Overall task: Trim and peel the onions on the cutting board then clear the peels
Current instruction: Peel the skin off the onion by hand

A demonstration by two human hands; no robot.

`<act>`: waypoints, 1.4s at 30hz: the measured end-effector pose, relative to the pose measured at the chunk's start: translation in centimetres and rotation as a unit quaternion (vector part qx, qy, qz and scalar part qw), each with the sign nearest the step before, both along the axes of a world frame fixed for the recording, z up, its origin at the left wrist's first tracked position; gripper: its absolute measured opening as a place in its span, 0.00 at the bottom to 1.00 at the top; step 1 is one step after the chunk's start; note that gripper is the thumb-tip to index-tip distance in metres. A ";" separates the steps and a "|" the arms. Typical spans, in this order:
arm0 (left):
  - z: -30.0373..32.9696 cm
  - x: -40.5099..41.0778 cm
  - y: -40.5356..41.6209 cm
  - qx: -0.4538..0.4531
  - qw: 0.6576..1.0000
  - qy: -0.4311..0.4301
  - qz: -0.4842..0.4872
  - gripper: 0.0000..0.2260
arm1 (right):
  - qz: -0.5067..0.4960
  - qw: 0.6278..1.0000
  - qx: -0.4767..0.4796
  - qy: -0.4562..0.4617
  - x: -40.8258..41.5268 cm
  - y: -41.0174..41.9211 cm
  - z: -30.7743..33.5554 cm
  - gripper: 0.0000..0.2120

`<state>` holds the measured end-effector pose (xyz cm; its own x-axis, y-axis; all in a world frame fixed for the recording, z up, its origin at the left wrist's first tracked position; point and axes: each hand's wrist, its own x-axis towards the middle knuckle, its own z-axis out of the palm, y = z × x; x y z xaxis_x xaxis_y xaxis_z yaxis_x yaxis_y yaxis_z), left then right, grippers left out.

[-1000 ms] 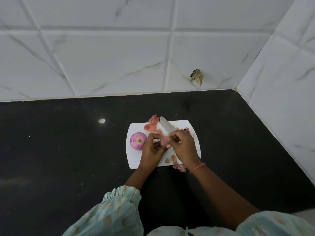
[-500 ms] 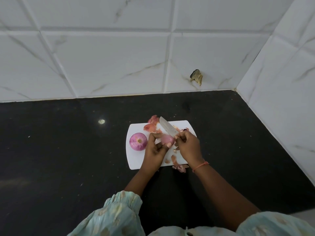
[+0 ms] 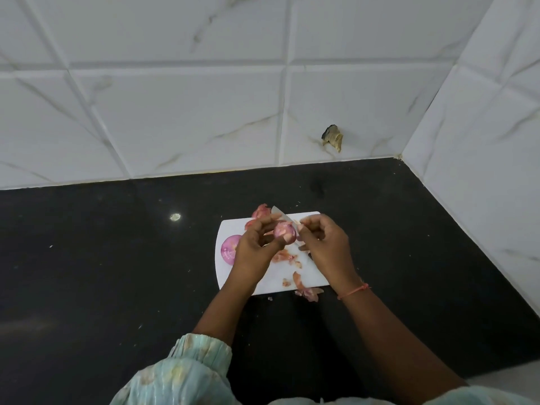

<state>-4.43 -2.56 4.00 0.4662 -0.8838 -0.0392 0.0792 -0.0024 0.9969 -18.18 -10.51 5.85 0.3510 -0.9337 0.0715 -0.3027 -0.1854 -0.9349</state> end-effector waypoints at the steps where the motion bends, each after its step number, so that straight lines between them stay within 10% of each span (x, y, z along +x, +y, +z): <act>1: 0.3 0.1 0.1 -0.007 1.000 0.015 -0.003 0.18 | 0.032 0.999 0.034 -0.025 0.3 0.1 0.3 0.04; 14: 2.5 -1.2 0.9 -0.029 0.995 0.091 0.017 0.17 | 0.123 0.980 0.076 -0.139 0.6 1.7 1.4 0.13; 42: 1.9 0.8 1.2 0.046 0.986 0.132 -0.094 0.22 | 0.174 0.955 -0.206 0.125 0.4 0.1 2.0 0.03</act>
